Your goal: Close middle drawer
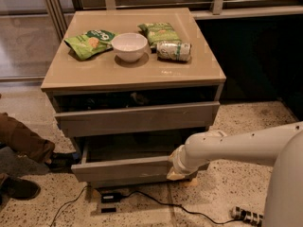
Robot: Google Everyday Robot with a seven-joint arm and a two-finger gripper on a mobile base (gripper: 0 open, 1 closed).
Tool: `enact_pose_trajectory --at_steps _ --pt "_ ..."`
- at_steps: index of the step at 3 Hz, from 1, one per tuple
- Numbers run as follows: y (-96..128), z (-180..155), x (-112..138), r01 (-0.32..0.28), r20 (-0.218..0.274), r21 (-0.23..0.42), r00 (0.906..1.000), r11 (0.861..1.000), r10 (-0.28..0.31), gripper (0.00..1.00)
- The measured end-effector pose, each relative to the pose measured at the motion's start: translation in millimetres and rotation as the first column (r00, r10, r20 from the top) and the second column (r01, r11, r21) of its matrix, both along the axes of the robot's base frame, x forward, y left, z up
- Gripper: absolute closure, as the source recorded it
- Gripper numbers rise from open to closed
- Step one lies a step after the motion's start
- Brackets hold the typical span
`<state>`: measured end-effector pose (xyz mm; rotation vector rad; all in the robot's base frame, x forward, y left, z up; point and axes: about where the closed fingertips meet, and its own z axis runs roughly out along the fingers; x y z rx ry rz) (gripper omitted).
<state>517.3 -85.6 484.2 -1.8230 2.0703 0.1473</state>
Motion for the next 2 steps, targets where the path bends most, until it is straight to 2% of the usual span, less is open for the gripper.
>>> enact_pose_trajectory --at_steps 2 --pt "3.0 -3.1 -2.6 -0.011 -0.008 0.003 0.9999 1.0 0.011 0.97"
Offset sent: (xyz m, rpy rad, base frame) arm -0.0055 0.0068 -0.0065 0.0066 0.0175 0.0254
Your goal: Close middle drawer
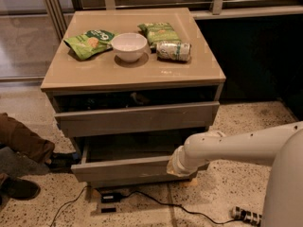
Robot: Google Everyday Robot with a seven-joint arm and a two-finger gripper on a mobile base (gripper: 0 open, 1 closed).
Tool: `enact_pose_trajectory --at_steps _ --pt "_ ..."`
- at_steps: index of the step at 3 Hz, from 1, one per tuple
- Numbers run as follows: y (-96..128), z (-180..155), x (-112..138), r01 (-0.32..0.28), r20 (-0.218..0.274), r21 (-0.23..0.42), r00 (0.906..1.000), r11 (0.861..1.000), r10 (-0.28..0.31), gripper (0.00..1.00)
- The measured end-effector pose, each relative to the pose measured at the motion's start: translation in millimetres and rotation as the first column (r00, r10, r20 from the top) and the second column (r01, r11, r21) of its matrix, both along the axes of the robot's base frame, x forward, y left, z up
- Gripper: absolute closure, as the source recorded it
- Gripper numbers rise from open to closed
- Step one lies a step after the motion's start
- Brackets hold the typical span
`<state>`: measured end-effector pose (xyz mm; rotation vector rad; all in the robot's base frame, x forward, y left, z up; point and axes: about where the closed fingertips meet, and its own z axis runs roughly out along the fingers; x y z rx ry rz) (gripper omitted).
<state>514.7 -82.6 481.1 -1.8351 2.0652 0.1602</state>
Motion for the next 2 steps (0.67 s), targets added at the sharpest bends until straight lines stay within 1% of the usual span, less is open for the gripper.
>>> enact_pose_trajectory --at_steps 1,2 --pt "5 -14 -6 -0.01 -0.016 0.01 0.9998 1.0 0.01 1.0" --pt "10 -32 -14 -0.019 -0.022 0.014 0.9996 1.0 0.019 1.0"
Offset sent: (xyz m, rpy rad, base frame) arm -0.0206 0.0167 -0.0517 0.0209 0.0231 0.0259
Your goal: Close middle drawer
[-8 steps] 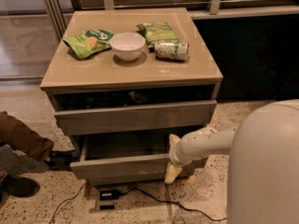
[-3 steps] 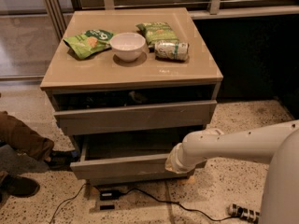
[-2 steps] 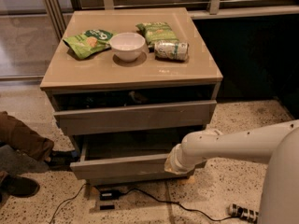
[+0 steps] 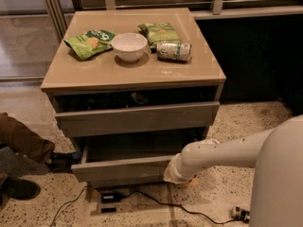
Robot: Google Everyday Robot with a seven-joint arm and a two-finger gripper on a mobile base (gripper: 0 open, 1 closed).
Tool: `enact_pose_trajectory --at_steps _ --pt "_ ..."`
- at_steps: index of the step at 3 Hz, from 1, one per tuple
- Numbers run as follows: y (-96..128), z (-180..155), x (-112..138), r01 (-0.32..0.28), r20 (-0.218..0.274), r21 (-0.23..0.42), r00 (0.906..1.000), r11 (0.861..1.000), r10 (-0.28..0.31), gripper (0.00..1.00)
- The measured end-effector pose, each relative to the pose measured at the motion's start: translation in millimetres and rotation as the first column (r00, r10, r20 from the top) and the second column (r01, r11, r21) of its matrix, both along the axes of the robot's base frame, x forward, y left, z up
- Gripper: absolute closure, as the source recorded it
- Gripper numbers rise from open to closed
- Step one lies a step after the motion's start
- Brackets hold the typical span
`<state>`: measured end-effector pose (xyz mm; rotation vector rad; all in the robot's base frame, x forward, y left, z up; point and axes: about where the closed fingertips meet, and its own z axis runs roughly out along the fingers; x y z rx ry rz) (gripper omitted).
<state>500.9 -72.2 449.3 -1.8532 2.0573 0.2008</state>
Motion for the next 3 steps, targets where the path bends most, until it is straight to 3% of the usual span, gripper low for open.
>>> enact_pose_trajectory --at_steps 1,2,3 --pt "5 -15 -4 0.0 0.02 0.004 0.9998 1.0 0.0 1.0" --pt "4 -19 2 0.007 0.08 -0.001 0.9967 1.0 -0.007 1.0" --pt "3 -17 14 0.017 0.158 -0.001 0.9873 1.0 -0.016 1.0"
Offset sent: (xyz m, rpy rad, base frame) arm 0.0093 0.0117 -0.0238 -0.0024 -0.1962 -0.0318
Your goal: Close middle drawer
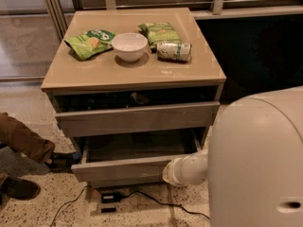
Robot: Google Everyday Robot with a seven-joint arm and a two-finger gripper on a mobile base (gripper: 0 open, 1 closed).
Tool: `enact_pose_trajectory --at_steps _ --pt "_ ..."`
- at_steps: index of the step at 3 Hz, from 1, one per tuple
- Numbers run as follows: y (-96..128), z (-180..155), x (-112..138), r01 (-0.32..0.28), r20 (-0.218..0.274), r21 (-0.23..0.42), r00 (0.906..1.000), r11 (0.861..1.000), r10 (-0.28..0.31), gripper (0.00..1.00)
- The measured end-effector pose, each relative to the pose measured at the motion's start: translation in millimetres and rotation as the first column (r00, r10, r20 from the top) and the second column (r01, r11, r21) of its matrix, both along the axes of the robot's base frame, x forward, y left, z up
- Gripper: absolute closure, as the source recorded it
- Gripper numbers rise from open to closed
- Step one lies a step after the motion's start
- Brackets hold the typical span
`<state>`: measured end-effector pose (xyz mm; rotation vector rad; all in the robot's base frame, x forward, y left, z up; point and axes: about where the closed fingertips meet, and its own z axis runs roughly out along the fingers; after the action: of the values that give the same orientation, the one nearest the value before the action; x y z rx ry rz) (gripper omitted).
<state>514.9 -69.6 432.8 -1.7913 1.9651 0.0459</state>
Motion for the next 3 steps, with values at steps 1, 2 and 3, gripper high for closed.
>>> enact_pose_trajectory --at_steps 1,2,3 --pt "2 0 14 0.018 0.074 0.005 0.9971 1.0 -0.019 1.0" --pt "6 -2 20 0.028 0.107 0.008 0.9938 1.0 -0.029 1.0" --pt "11 -10 25 0.034 0.116 0.01 0.9927 0.999 -0.035 1.0"
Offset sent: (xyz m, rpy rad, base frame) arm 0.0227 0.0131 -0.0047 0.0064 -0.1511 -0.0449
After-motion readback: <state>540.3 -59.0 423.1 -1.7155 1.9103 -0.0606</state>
